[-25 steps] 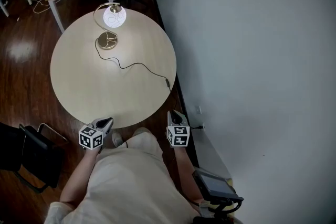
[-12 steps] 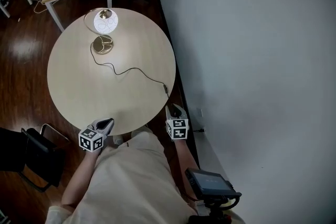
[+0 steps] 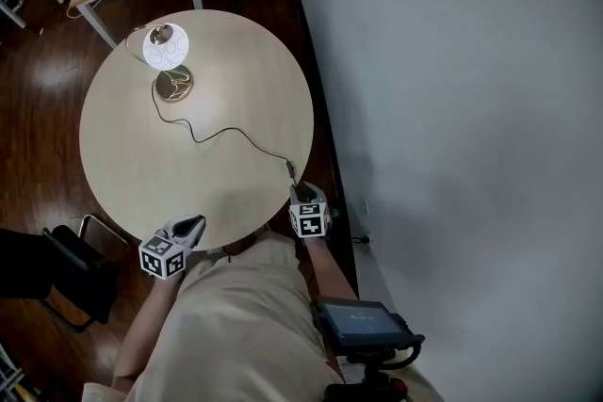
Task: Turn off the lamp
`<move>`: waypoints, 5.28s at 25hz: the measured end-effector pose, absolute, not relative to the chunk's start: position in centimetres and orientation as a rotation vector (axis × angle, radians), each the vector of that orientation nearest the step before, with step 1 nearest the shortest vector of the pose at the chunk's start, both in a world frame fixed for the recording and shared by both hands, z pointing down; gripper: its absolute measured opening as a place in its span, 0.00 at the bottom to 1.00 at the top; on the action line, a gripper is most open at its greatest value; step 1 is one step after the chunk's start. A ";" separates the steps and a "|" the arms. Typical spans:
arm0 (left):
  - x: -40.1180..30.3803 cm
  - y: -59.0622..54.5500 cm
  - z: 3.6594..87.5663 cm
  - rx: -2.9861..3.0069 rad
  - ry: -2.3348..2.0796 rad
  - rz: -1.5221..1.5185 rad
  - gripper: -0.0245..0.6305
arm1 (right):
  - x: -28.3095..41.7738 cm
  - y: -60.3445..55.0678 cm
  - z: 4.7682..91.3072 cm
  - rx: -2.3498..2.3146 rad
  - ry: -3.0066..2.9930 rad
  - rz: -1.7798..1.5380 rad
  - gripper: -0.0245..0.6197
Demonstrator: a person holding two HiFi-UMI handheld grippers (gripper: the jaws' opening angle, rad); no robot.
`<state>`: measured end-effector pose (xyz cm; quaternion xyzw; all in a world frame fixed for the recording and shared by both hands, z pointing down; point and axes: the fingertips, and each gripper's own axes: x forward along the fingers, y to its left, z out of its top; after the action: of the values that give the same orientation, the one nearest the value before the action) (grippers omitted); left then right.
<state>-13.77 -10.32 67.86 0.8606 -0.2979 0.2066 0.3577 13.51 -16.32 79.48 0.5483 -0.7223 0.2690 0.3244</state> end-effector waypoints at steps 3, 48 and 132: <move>-13.1 -11.2 67.4 2.201 -0.824 0.520 0.05 | 13.8 -17.6 81.9 1.376 -1.900 0.726 0.20; -13.2 -12.9 67.3 2.059 -1.138 0.678 0.04 | 13.3 -22.7 91.8 1.188 -1.847 0.814 0.19; -29.4 -1.3 68.4 2.210 -1.019 0.350 0.04 | -3.9 -13.5 65.3 1.459 -2.086 0.260 0.21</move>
<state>-29.41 -1.30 68.38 0.8471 -0.3904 0.1342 0.3347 -3.89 -13.54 65.30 0.5460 -0.7809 0.0974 0.2874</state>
